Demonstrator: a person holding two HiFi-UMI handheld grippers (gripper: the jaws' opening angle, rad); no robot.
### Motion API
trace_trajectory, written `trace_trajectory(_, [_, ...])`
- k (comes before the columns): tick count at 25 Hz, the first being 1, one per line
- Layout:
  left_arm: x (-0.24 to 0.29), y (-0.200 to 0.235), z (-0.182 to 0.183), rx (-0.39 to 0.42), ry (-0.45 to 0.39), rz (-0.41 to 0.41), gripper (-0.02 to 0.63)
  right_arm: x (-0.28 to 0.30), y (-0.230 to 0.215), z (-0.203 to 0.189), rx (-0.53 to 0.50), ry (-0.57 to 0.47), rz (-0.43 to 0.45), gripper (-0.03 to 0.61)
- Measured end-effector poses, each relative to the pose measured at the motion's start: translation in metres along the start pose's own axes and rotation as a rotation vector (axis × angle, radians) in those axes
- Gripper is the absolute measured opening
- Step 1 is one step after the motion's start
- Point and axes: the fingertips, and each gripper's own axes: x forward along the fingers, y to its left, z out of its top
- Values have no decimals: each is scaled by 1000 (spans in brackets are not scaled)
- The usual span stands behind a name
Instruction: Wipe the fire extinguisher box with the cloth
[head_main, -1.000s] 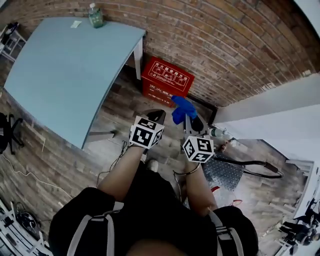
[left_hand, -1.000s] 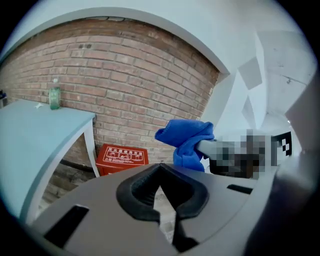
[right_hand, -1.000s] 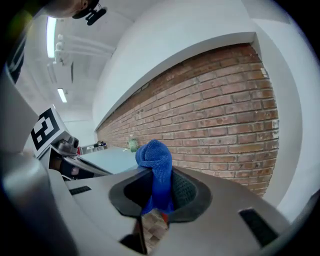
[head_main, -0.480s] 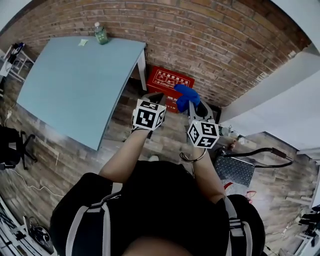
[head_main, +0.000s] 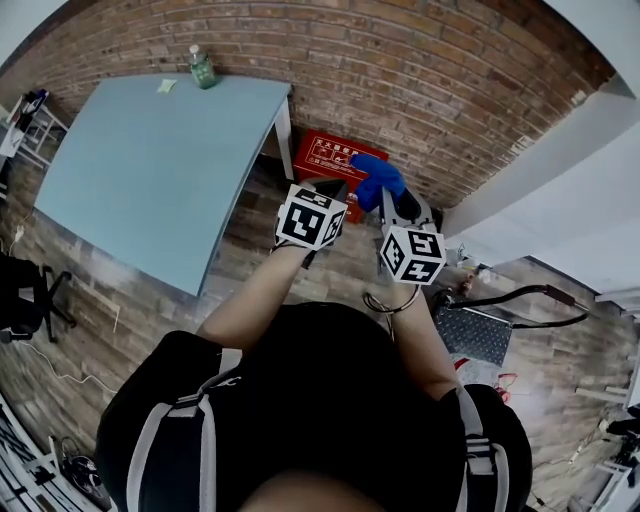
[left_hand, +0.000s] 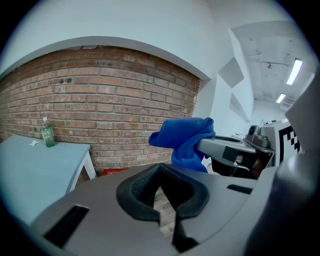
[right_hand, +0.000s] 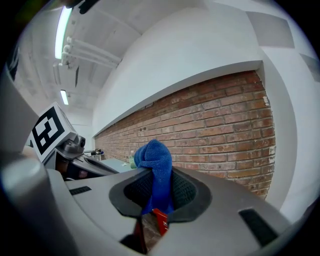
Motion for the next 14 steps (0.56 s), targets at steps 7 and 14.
trace_trajectory(7, [7, -12, 3, 30, 8, -31, 8, -8, -5, -3, 16, 5, -22, 83])
trace_trajectory(14, [12, -23, 5, 15, 14, -67, 8, -10, -17, -25, 104, 57, -42, 83])
